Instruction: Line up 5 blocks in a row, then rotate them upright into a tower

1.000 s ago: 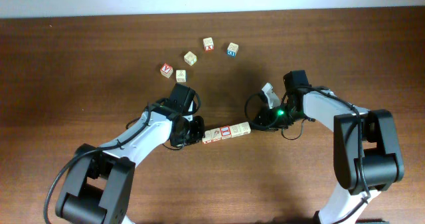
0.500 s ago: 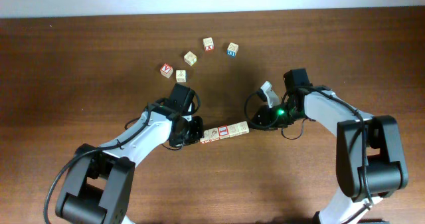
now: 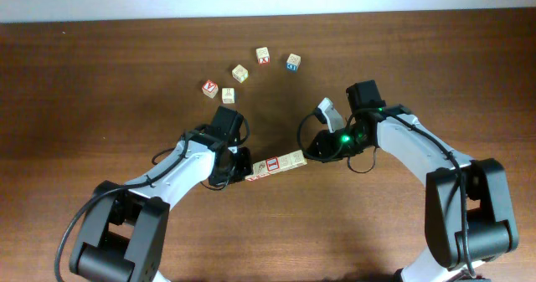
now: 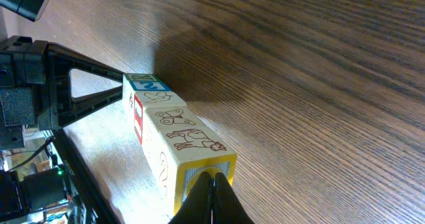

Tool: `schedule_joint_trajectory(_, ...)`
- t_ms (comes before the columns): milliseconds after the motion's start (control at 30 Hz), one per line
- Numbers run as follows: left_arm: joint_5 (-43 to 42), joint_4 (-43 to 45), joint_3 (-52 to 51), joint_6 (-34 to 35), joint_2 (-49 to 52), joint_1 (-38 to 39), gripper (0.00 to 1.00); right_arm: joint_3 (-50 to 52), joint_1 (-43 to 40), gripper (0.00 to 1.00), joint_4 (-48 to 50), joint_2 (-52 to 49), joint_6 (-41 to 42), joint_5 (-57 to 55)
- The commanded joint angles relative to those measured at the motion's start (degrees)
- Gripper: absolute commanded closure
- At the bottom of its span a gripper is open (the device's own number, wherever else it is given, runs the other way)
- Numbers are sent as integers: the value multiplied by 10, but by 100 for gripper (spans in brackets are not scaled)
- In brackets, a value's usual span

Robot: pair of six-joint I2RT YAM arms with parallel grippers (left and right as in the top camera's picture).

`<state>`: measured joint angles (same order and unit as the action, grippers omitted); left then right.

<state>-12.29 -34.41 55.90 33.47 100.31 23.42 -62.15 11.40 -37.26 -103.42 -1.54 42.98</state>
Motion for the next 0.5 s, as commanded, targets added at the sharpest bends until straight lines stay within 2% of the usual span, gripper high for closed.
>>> schedule_joint_trajectory(0,-55,14,1,-7,4,10,100,-9,33,96,-3,15,5,46)
schedule_joint_trajectory(133,-55,15,1,-7,4,10,100,-11,37,96,-10,25,5,46)
schedule_joint_trajectory(233,-55,14,1,-7,4,10,100,-37,88,96,-11,25,25,27)
schedule_joint_trajectory(467,-55,14,1,-7,4,10,100,-38,115,96,-2,25,55,14)
